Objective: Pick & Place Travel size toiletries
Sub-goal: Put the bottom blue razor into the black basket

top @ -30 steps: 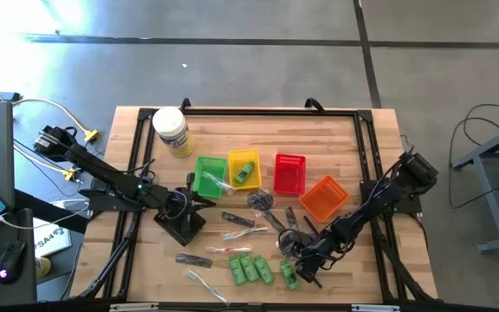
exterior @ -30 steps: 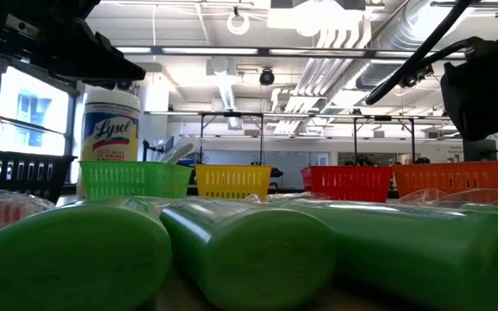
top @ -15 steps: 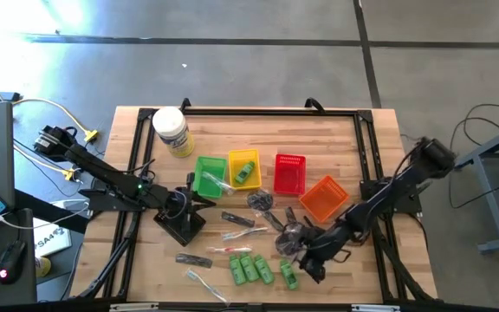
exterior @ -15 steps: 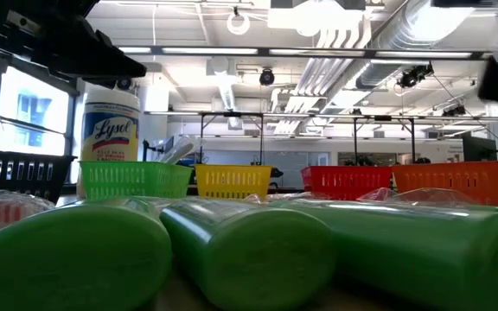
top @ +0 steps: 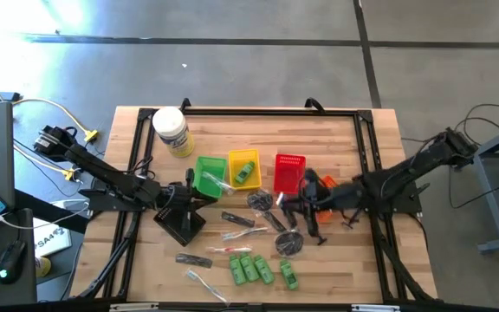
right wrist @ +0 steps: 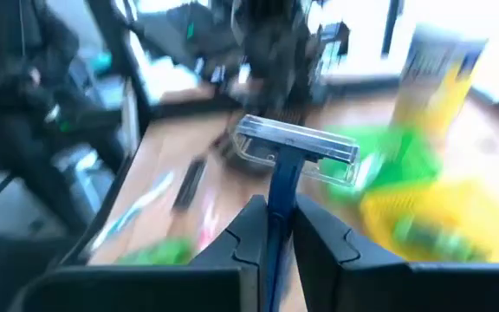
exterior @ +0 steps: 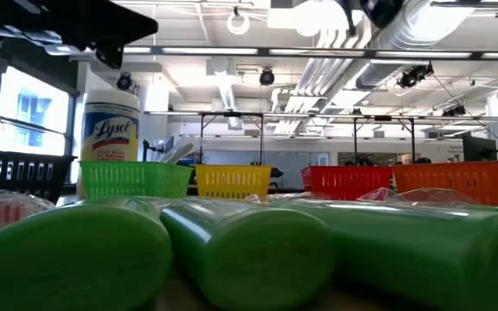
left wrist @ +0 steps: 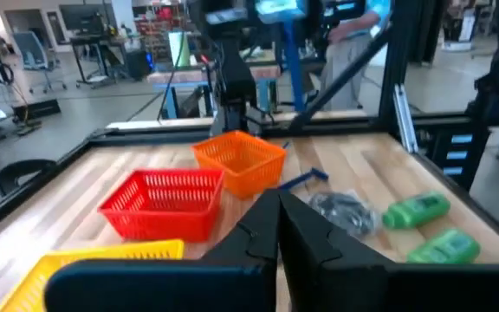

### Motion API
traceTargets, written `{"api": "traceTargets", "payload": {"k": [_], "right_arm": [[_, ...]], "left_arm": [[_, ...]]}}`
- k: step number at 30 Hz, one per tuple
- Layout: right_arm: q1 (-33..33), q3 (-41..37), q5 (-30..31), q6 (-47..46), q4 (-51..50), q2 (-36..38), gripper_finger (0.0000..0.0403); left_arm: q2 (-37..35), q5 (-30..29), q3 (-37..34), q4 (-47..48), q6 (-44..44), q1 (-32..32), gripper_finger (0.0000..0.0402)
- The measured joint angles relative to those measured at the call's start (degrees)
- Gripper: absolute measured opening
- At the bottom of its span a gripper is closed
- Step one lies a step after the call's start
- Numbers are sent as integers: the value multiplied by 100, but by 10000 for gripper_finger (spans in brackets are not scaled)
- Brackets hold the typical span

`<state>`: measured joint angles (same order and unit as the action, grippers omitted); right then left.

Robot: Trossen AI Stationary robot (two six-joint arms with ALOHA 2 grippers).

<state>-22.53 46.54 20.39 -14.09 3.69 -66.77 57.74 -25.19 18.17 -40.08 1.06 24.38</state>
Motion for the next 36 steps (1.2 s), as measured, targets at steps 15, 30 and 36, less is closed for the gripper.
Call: {"api": "traceTargets", "payload": {"k": [15, 30, 36], "right_arm": [[1296, 9, -2244, 1654, 2664, -794, 31], [1404, 72, -2223, 2145, 3173, -1212, 31], [1406, 181, -2203, 2278, 3036, -1212, 31]], "left_arm": [[462, -81, 1879, 1531, 334, -686, 268], [1624, 2367, 3112, 2258, 167, -1878, 301], [2052, 2990, 3496, 2239, 257, -2028, 301]]}}
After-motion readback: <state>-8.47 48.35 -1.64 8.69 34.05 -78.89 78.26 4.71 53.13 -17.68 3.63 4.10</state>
